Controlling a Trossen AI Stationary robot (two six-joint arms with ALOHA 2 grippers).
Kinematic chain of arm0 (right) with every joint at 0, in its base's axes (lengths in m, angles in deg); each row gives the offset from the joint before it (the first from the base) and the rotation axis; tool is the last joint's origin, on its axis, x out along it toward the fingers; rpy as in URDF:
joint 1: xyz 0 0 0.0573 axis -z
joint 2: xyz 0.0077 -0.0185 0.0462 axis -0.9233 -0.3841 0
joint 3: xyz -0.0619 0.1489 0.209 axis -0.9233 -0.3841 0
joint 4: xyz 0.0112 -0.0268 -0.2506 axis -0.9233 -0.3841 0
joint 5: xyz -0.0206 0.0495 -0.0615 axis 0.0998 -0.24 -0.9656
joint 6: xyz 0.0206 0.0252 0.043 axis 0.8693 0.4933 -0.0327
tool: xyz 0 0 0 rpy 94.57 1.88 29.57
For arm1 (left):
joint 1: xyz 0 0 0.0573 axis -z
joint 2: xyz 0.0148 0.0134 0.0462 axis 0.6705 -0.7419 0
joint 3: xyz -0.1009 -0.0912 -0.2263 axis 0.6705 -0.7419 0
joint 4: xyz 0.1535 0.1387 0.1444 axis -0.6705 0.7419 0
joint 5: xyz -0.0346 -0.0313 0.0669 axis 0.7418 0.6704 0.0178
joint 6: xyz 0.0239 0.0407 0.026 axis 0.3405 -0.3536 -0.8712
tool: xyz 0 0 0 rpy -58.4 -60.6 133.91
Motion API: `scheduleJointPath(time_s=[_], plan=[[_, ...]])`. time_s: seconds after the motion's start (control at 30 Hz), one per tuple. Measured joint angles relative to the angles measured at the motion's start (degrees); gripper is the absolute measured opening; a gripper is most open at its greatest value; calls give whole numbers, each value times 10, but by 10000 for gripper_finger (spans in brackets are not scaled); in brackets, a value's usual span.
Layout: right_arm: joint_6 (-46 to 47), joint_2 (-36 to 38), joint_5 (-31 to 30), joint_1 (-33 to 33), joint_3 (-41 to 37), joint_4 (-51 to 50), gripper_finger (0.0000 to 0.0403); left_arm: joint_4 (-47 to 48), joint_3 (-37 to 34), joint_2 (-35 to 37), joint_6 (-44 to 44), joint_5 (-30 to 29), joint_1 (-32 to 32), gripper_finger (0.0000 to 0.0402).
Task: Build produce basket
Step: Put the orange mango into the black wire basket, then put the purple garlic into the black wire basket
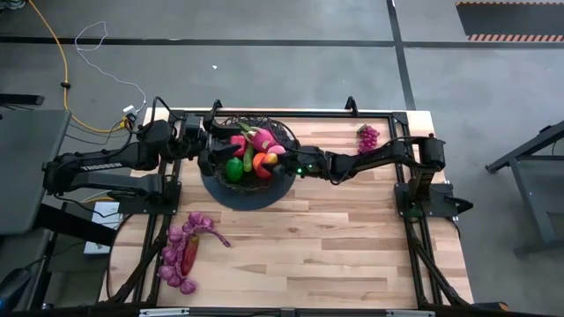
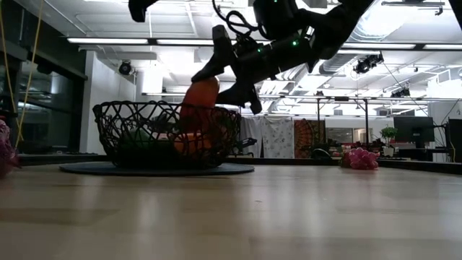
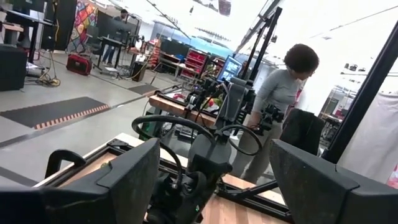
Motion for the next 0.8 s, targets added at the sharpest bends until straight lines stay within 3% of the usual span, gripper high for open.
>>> scheduleJointPath(time_s=[0.4,0.63,0.8], plan=[[-21,0,13,1,0,-10,266,-2,0,0,0,0,0,289],[-39,0,17,1,0,-10,327,-2,0,0,0,1,0,289],[-50,18,59,12,0,-20,366,-2,0,0,0,1,0,289]])
